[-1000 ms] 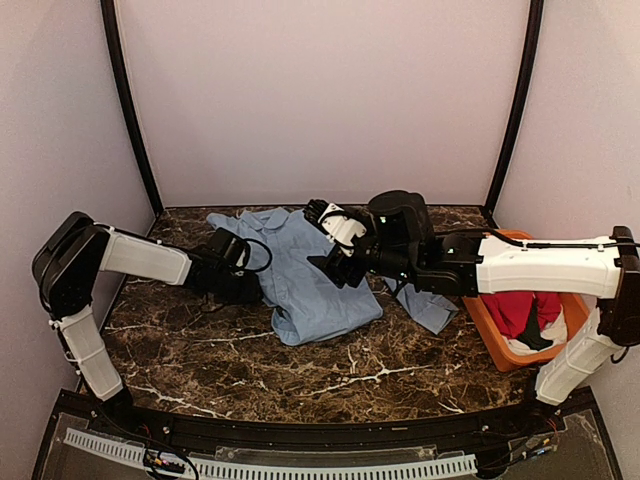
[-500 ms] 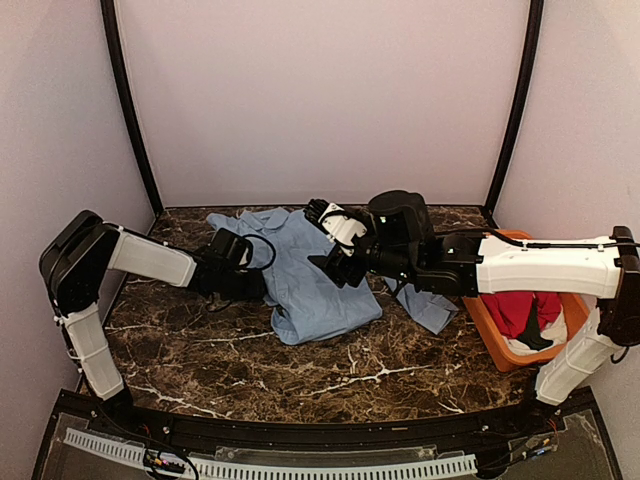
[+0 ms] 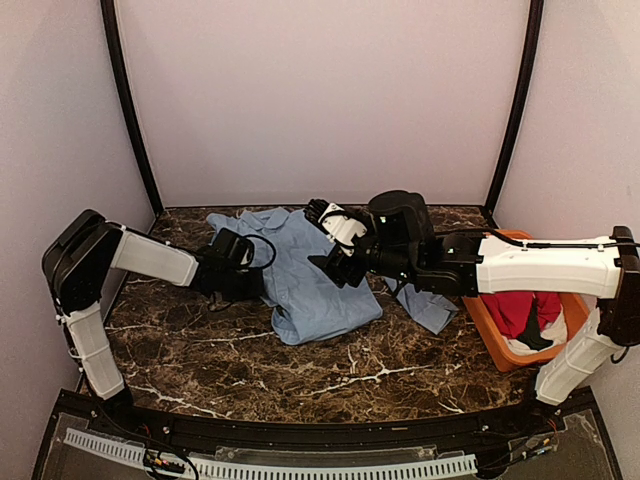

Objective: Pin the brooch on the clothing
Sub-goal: Flatten out the crumpled clothing at the center of the board.

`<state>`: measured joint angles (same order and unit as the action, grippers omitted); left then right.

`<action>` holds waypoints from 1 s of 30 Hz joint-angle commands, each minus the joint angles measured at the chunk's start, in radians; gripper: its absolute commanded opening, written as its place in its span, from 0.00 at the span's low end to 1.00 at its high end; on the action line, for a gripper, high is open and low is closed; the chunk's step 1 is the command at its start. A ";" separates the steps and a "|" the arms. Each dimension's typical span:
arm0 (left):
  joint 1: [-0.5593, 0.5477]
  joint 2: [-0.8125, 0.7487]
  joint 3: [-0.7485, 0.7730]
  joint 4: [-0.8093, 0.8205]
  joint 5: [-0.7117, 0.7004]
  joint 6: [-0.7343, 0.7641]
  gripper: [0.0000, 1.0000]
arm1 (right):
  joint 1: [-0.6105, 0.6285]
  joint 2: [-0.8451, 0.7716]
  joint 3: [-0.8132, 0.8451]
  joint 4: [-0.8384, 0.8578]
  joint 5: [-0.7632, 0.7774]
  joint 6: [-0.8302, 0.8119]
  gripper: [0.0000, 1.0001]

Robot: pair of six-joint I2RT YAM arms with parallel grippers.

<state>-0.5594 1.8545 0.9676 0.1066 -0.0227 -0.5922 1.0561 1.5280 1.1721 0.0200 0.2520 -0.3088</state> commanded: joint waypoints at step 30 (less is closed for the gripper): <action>-0.063 -0.985 0.003 -1.009 -0.247 -0.176 0.01 | 0.082 0.091 -0.105 -0.105 -0.546 -0.537 0.79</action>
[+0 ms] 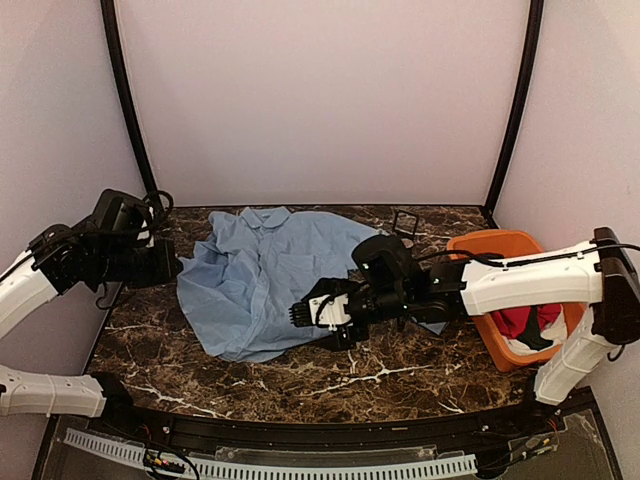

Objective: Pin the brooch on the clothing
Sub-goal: Flatten out the crumpled clothing at the center of the board.

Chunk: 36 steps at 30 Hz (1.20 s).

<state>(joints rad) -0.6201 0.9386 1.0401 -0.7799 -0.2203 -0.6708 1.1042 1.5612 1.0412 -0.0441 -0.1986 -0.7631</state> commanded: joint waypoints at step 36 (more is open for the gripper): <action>-0.010 0.377 -0.245 0.391 0.015 0.388 0.80 | -0.190 0.132 0.139 -0.218 0.036 0.575 0.81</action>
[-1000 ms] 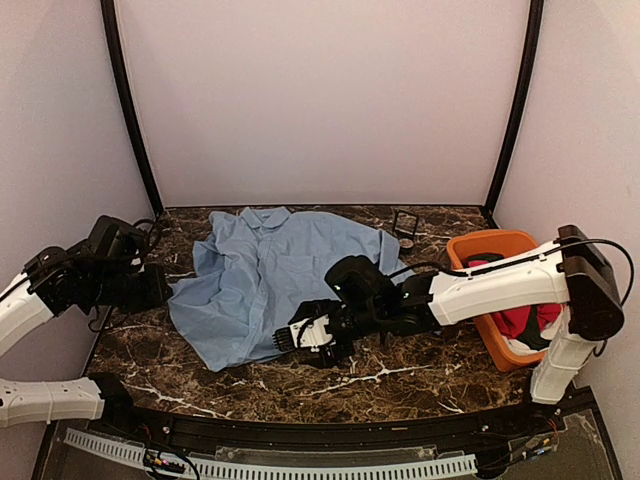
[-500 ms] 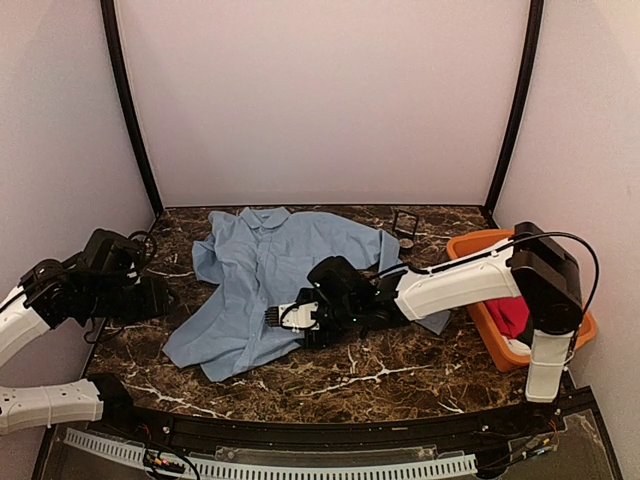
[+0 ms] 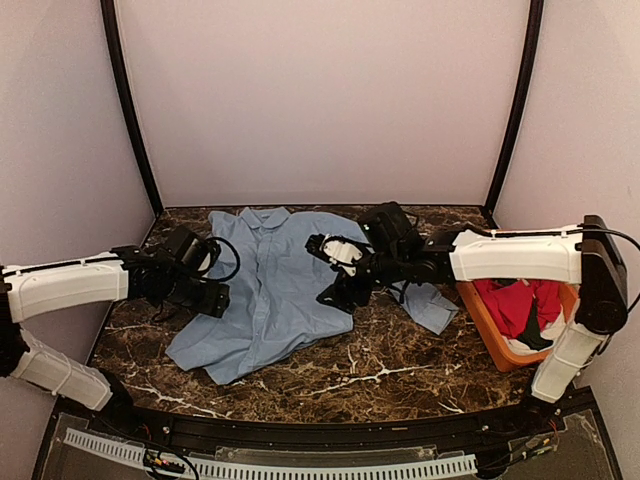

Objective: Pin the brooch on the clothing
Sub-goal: Flatten out the crumpled clothing at the center of the board.

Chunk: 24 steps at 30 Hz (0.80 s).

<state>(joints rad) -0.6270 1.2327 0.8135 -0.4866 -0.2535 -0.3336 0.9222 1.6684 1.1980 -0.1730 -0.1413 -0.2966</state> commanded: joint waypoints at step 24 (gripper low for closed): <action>-0.126 -0.199 -0.110 0.189 0.302 0.095 0.75 | -0.092 0.055 -0.123 -0.109 -0.183 0.403 0.76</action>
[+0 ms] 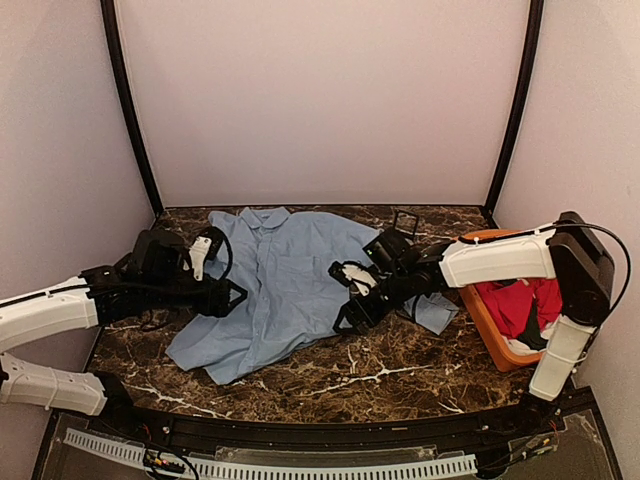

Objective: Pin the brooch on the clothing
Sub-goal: Flatten out the crumpled clothing at the center of the board.

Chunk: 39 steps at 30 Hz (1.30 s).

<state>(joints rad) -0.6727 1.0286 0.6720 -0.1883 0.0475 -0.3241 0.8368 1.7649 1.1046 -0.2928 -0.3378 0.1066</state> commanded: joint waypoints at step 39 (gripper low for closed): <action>-0.262 0.571 0.381 -0.138 -0.059 0.284 0.01 | 0.018 -0.470 -0.216 0.087 -0.035 -0.336 0.70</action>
<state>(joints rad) -1.0206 1.7325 1.0836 -0.4019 -0.2577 -0.0269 0.8036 1.3499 0.9432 -0.3134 -0.3046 -0.0345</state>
